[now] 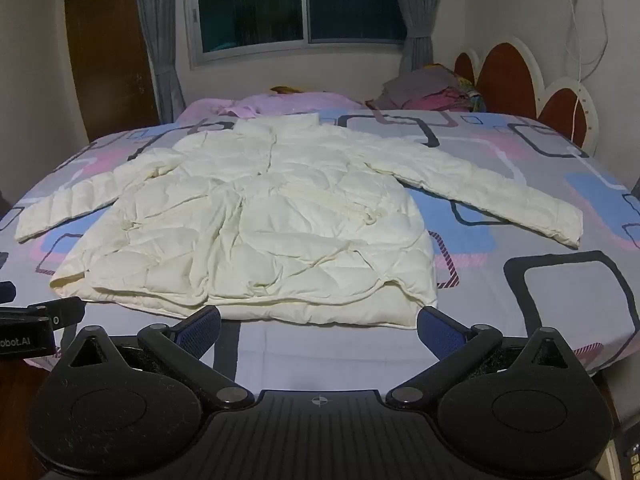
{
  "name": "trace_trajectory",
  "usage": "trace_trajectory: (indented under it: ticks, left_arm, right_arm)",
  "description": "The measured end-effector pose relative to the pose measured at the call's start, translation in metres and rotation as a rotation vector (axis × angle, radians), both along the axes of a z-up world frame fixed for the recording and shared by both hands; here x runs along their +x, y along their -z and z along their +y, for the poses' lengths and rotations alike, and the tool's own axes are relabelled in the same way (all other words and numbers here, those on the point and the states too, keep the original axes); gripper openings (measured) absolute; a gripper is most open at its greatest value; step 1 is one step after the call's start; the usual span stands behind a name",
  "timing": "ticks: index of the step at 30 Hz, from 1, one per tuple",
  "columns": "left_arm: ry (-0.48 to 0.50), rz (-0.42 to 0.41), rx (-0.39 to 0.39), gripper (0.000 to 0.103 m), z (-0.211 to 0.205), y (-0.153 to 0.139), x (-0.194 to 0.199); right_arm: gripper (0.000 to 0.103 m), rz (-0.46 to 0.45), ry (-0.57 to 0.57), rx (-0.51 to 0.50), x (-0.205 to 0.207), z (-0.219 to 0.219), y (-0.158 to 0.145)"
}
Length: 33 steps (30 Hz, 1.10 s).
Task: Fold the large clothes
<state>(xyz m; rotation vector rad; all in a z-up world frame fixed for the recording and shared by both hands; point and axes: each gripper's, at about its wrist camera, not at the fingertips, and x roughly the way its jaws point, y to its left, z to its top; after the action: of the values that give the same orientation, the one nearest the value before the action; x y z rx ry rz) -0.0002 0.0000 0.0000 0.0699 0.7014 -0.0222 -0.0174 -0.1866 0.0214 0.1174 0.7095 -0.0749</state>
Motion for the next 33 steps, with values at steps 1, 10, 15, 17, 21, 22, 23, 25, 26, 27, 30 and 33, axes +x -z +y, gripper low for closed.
trace_trajectory:
  ticks: [1,10,15,17,21,22,23,25,26,27,30,33]
  left_arm:
    - [-0.001,-0.002,0.002,0.103,0.0001,0.0000,-0.0002]
    - [0.001,0.002,0.014,0.103,-0.0019,-0.0024,0.0010]
    - [0.003,-0.004,0.017,0.103,-0.0017,-0.0058,-0.0005]
    - [-0.002,-0.008,0.013,0.103,-0.0007,-0.0031,-0.0009]
    - [-0.002,-0.005,0.014,0.103,0.0014,-0.0059,-0.0002]
    - [-0.002,-0.004,0.016,0.103,0.0015,-0.0055,0.0000]
    - [-0.001,-0.004,0.018,0.103,0.0016,-0.0055,0.0002]
    - [0.000,-0.004,0.020,0.103,0.0016,-0.0055,0.0002]
    - [-0.001,-0.005,0.020,0.103,0.0015,-0.0055,0.0002]
    - [0.000,-0.004,0.020,0.103,0.0018,-0.0056,0.0005]
    - [-0.003,-0.005,0.018,0.103,0.0043,-0.0056,0.0004]
    - [-0.007,-0.007,0.017,0.103,0.0055,-0.0049,0.0000]
  right_arm:
    - [0.103,0.004,-0.001,0.001,0.0002,-0.0003,0.0001]
    - [0.103,0.007,-0.006,0.003,-0.0015,0.0008,0.0005]
    - [0.103,0.000,0.000,0.000,-0.0004,0.0050,0.0011]
    - [0.103,-0.001,-0.001,0.003,-0.0010,0.0035,-0.0010]
    - [0.103,0.000,-0.003,0.007,-0.0014,0.0013,-0.0026]
    - [0.103,-0.001,-0.003,0.005,-0.0014,0.0015,-0.0024]
    - [0.103,0.000,-0.001,0.004,-0.0016,0.0022,-0.0026]
    - [0.103,-0.002,-0.003,0.008,-0.0015,0.0014,-0.0023]
    - [0.103,-0.002,-0.002,0.008,-0.0015,0.0015,-0.0027]
    - [0.103,-0.003,-0.005,0.007,-0.0015,0.0010,-0.0023]
    - [0.103,-0.003,-0.002,0.007,-0.0016,0.0013,-0.0032]
    - [0.103,-0.005,-0.002,0.004,-0.0015,0.0018,-0.0032]
